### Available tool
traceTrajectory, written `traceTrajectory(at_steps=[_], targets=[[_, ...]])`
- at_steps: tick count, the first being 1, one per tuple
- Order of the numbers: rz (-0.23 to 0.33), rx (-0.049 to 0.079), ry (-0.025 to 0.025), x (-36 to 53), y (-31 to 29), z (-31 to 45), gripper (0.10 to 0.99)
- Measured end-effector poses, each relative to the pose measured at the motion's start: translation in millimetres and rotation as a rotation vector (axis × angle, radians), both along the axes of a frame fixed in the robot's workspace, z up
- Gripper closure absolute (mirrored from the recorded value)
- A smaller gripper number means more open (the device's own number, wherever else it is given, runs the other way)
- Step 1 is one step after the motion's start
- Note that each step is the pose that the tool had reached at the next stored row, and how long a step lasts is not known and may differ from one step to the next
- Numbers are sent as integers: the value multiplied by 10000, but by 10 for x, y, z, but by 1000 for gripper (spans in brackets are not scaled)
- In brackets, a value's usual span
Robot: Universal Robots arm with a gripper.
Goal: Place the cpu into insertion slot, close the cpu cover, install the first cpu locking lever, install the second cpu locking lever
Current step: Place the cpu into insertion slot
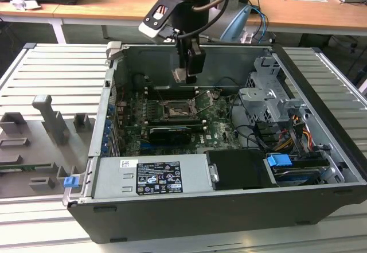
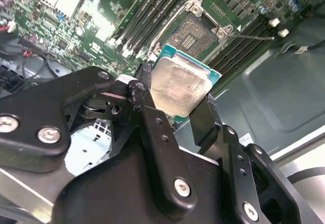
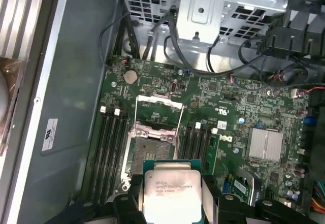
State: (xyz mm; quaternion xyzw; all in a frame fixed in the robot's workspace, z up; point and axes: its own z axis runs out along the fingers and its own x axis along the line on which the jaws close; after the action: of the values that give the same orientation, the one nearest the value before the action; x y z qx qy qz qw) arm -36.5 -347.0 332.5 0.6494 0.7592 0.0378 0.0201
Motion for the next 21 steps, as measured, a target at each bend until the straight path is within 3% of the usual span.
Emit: traceTrajectory(at_steps=[8,21], targets=[[-1005,-1,0,0,0,-18,545],[-1122,-1,0,0,0,-82,545]])
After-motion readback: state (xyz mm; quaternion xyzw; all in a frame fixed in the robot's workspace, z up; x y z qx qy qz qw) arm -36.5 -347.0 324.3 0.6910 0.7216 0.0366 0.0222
